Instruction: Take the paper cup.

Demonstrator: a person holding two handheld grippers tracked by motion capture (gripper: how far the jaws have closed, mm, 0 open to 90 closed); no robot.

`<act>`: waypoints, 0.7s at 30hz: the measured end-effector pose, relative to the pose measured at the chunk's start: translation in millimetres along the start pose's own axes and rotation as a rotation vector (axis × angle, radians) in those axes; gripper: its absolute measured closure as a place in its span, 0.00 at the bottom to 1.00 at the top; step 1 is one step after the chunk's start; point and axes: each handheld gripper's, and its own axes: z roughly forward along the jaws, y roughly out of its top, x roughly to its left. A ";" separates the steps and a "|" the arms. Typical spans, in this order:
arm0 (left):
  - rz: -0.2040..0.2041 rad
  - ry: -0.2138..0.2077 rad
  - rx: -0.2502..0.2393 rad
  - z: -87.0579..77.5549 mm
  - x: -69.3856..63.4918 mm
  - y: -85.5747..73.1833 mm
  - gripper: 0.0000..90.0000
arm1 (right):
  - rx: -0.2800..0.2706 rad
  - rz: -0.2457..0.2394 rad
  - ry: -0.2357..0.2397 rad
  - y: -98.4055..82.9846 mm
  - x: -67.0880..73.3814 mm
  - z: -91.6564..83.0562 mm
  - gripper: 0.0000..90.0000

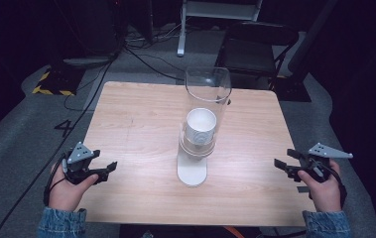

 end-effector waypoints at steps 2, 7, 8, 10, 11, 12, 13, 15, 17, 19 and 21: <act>-0.002 -0.001 0.001 -0.1 0.3 0.2 0.27 | 0.007 -0.007 0.002 0.4 1.2 1.6 0.27; 0.001 -0.005 -0.003 2.6 0.2 2.7 0.27 | 0.020 -0.008 -0.003 -1.6 2.1 0.1 0.28; 0.002 -0.012 0.004 4.5 -0.2 2.9 0.27 | 0.021 -0.004 -0.001 -1.9 2.1 -0.5 0.28; 0.003 -0.014 0.005 5.6 -0.5 2.8 0.27 | 0.015 0.002 0.010 -2.0 3.1 -0.2 0.27; 0.000 -0.014 0.004 6.1 -0.8 2.8 0.27 | 0.015 0.002 0.010 -2.0 3.1 -0.2 0.27; 0.000 -0.014 0.005 6.4 -0.9 2.8 0.27 | 0.015 0.002 0.024 -1.4 5.7 1.5 0.27; -0.002 -0.014 0.004 6.5 -0.9 2.8 0.27 | 0.015 0.002 0.024 -1.4 5.7 1.5 0.27; 0.003 -0.012 0.004 6.0 -0.4 2.8 0.27 | 0.016 -0.009 0.040 0.6 11.0 5.9 0.27; 0.001 -0.011 0.003 4.8 0.2 2.5 0.27 | 0.010 -0.021 0.060 2.9 15.9 10.7 0.27; -0.006 -0.006 0.000 4.1 0.9 1.8 0.27 | 0.007 -0.034 0.082 5.8 22.2 16.9 0.27; -0.005 -0.005 0.003 4.0 1.6 1.1 0.27 | 0.005 -0.051 0.105 8.8 29.4 24.5 0.27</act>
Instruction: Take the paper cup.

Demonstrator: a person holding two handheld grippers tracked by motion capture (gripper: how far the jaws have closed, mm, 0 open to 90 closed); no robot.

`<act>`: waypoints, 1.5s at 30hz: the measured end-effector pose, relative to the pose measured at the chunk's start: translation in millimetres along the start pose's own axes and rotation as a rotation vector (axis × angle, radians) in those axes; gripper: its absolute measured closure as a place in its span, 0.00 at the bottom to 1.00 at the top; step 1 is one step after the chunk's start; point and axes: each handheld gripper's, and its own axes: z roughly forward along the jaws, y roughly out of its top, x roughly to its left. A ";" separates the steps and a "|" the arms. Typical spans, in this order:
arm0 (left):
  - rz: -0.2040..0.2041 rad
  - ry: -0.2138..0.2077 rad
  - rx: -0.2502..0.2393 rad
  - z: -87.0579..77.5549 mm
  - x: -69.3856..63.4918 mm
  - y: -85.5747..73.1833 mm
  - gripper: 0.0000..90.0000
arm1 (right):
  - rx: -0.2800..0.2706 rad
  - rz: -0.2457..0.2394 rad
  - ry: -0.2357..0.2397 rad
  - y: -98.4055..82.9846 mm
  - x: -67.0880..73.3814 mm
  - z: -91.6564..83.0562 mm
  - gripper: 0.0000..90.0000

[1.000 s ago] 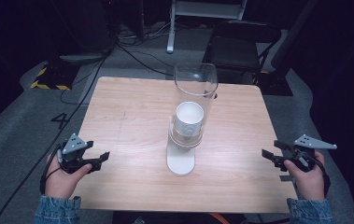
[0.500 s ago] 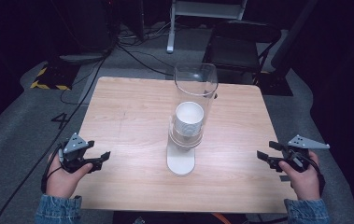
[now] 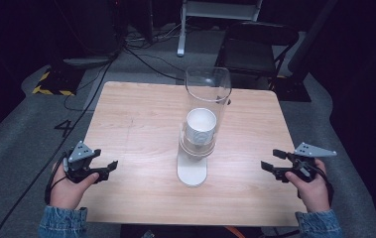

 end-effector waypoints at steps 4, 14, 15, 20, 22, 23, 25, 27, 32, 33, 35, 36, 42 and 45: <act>-0.004 -0.002 0.004 0.5 0.8 -1.8 0.27 | -0.002 -0.031 0.051 7.1 13.2 18.3 0.25; -0.013 0.001 0.008 2.9 1.9 -5.3 0.27 | -0.025 -0.080 0.146 22.4 40.2 57.1 0.20; -0.014 0.001 0.008 3.2 2.0 -5.6 0.27 | -0.028 -0.082 0.155 24.3 43.3 61.5 0.19; -0.013 -0.004 0.015 5.1 2.6 -6.8 0.27 | -0.039 -0.069 0.173 28.6 52.6 76.0 0.19; -0.014 -0.005 0.017 5.6 2.8 -7.2 0.27 | -0.034 -0.075 0.188 29.5 56.4 81.6 0.19; -0.013 -0.006 0.018 5.9 3.0 -7.3 0.27 | -0.034 -0.079 0.197 30.3 60.3 87.0 0.19; -0.014 -0.004 0.016 6.6 3.1 -7.4 0.27 | -0.036 -0.084 0.200 30.6 61.9 89.3 0.19; -0.014 -0.004 0.022 7.0 3.1 -7.4 0.27 | -0.034 -0.096 0.212 31.8 66.6 95.4 0.20; -0.014 -0.007 0.022 8.0 3.3 -7.9 0.27 | -0.045 -0.105 0.235 34.2 77.6 109.3 0.21; -0.020 -0.009 0.023 8.5 3.2 -8.3 0.27 | -0.055 -0.101 0.246 34.7 80.1 112.0 0.21; -0.021 -0.010 0.026 9.3 3.7 -8.9 0.27 | -0.074 -0.100 0.259 35.7 83.0 115.5 0.21; -0.019 -0.011 0.028 9.8 4.0 -9.3 0.27 | -0.090 -0.095 0.263 36.3 84.7 117.4 0.22; -0.021 -0.009 0.028 10.0 5.1 -10.2 0.27 | -0.170 -0.080 0.288 39.5 94.9 127.5 0.25; -0.027 -0.013 0.030 10.6 5.5 -10.8 0.27 | -0.170 -0.095 0.304 41.2 100.0 133.5 0.24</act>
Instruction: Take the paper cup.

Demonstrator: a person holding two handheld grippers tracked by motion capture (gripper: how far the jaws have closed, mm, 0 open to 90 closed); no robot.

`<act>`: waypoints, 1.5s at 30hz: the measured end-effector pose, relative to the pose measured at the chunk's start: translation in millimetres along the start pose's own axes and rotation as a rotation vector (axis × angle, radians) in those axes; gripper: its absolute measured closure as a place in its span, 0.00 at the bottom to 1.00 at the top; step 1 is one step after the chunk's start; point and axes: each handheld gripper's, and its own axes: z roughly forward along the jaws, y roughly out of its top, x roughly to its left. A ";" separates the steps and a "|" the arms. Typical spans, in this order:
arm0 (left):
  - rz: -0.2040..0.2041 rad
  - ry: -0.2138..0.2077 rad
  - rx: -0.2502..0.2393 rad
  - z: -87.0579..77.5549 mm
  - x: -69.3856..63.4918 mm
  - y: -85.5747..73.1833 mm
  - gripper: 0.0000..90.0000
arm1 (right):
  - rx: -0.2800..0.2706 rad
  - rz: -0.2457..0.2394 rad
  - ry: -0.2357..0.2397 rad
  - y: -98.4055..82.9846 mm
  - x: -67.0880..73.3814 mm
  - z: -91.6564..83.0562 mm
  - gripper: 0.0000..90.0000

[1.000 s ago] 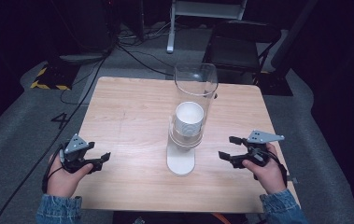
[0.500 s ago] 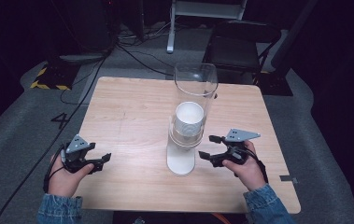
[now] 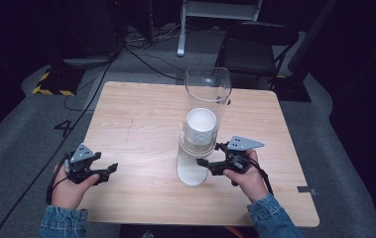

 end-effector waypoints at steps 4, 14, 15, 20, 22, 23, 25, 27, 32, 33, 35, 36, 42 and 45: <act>-0.001 0.000 0.006 1.0 0.0 -0.5 0.27 | -0.017 0.003 0.003 2.0 0.7 6.8 0.23; -0.008 0.005 0.008 1.3 3.6 -3.0 0.27 | -0.062 0.010 0.013 4.9 3.1 20.1 0.23; -0.004 0.005 0.010 1.5 4.0 -3.2 0.27 | -0.072 0.009 0.012 5.2 3.1 21.1 0.24; -0.014 0.004 0.014 1.7 5.1 -4.4 0.27 | -0.089 -0.009 0.005 6.0 4.1 21.7 0.26; -0.016 0.007 0.010 1.2 5.9 -4.5 0.27 | -0.086 -0.014 0.004 6.1 4.0 21.3 0.27; -0.019 0.010 0.009 0.7 6.5 -4.7 0.27 | -0.086 -0.015 0.002 6.1 4.2 21.3 0.27; -0.019 0.010 0.011 0.7 6.4 -4.6 0.27 | -0.087 -0.019 -0.002 6.1 4.5 21.3 0.28; -0.021 0.006 0.010 1.3 5.7 -4.6 0.27 | -0.085 -0.025 -0.004 6.1 4.7 21.1 0.28; -0.019 0.007 0.013 1.8 5.8 -4.7 0.27 | -0.083 -0.028 -0.005 5.8 4.8 20.9 0.29; -0.018 0.008 0.015 1.7 6.1 -4.8 0.27 | -0.082 -0.029 -0.004 5.6 4.6 20.9 0.29; -0.024 0.007 0.014 1.6 6.0 -4.9 0.27 | -0.083 -0.034 -0.005 5.2 4.7 20.9 0.29; -0.023 0.007 0.014 1.5 6.1 -5.0 0.27 | -0.085 -0.036 -0.006 4.9 4.8 21.0 0.29; -0.017 0.008 0.015 1.9 6.2 -5.2 0.27 | -0.086 -0.040 -0.009 4.0 4.5 21.6 0.30; -0.021 0.009 0.014 1.6 6.1 -5.3 0.27 | -0.078 -0.043 -0.012 3.2 4.4 22.2 0.31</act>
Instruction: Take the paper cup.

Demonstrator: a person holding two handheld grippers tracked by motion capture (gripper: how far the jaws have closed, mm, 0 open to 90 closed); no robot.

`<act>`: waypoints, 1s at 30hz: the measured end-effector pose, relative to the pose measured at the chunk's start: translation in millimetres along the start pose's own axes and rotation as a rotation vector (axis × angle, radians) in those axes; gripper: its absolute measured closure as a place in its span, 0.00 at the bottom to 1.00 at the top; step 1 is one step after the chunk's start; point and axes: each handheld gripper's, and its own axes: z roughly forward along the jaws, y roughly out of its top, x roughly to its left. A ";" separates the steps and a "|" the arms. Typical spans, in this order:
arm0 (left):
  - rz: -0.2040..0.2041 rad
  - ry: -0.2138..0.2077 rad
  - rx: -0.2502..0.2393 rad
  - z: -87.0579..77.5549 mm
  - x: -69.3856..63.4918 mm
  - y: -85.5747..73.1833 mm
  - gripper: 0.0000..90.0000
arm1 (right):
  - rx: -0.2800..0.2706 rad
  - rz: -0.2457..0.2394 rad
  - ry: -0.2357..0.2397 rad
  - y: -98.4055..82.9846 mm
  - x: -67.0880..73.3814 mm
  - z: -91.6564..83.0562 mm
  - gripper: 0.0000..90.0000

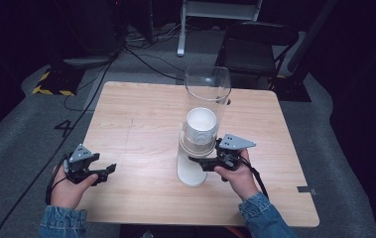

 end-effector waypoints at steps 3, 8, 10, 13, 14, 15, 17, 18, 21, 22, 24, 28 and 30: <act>0.000 0.001 0.000 -0.1 0.0 0.0 0.27 | 0.002 -0.005 -0.003 -0.7 0.1 0.4 0.31; 0.001 0.000 0.002 0.3 -0.1 -0.1 0.27 | 0.002 -0.004 -0.002 -2.2 0.1 0.6 0.32; 0.002 0.000 0.002 0.4 -0.1 -0.1 0.27 | 0.005 -0.005 -0.003 -2.5 0.0 0.6 0.32; -0.001 0.000 0.001 0.2 0.0 -0.2 0.27 | 0.009 -0.002 -0.003 -4.1 -0.2 1.3 0.32; -0.001 0.000 0.001 0.2 0.0 -0.2 0.27 | 0.013 -0.002 -0.004 -4.4 -0.3 1.4 0.32; 0.000 0.000 0.001 0.2 0.0 -0.2 0.27 | 0.017 -0.002 -0.005 -4.8 -0.3 1.6 0.33; 0.001 0.000 0.001 0.4 0.1 -0.2 0.27 | 0.022 0.000 -0.004 -5.7 -0.4 1.8 0.33; 0.000 0.000 0.001 0.4 0.0 -0.3 0.27 | 0.025 0.000 -0.005 -6.2 -0.4 1.9 0.33; 0.000 0.000 0.001 0.4 0.1 -0.3 0.27 | 0.031 0.000 -0.006 -7.4 -0.6 2.5 0.34; -0.001 0.000 0.001 0.3 0.1 -0.4 0.27 | 0.045 -0.003 -0.008 -8.6 -0.7 2.9 0.34; -0.005 -0.001 0.003 0.1 0.3 -0.8 0.27 | 0.073 -0.008 -0.012 -13.6 -1.4 4.7 0.35; -0.001 -0.003 0.003 0.5 1.3 -1.2 0.27 | 0.120 -0.026 -0.031 -21.3 -1.9 7.2 0.35; -0.004 -0.001 0.003 0.6 1.3 -1.4 0.27 | 0.148 -0.014 -0.034 -26.4 -3.6 7.8 0.35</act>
